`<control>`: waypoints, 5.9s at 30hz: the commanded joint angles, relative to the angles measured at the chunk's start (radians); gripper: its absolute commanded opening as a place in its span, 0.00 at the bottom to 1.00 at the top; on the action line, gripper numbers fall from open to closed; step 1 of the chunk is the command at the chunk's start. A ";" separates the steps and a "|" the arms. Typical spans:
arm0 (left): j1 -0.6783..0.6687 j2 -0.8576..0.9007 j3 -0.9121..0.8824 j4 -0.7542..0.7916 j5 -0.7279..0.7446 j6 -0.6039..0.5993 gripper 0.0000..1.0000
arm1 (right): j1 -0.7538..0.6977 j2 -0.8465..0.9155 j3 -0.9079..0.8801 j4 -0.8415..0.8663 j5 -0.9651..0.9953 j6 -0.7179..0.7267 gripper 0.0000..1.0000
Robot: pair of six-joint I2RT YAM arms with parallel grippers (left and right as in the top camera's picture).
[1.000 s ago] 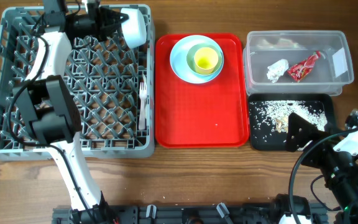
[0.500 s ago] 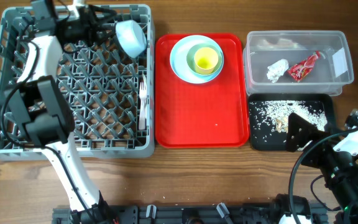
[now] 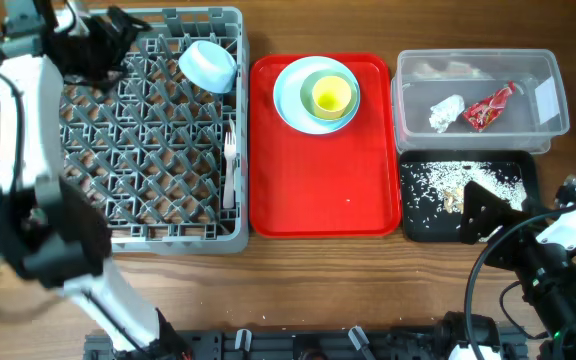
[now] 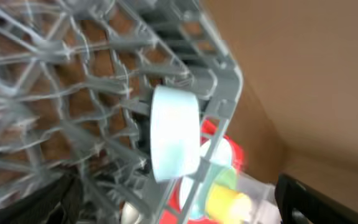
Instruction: Sort waste into correct bins and load items into the dishwasher rack
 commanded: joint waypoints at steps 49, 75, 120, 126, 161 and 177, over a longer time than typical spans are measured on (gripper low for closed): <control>-0.964 0.211 0.051 0.201 -0.961 0.387 0.04 | -0.002 -0.003 0.003 0.003 0.014 -0.010 1.00; -0.051 -0.413 -0.772 -0.707 0.803 1.279 0.04 | -0.002 -0.002 0.003 0.003 0.014 -0.010 1.00; 0.215 -0.440 -0.847 -0.332 0.346 0.820 1.00 | -0.002 -0.002 0.003 0.003 0.014 -0.010 1.00; 0.218 -0.693 -0.698 -0.307 0.082 0.521 1.00 | -0.002 -0.002 0.003 0.003 0.014 -0.010 1.00; -0.912 0.045 0.050 0.238 -0.568 0.365 0.36 | -0.002 -0.002 0.003 0.002 0.014 -0.009 1.00; -0.927 0.351 0.048 0.277 -0.594 0.364 0.32 | -0.002 -0.002 0.003 0.002 0.014 -0.010 1.00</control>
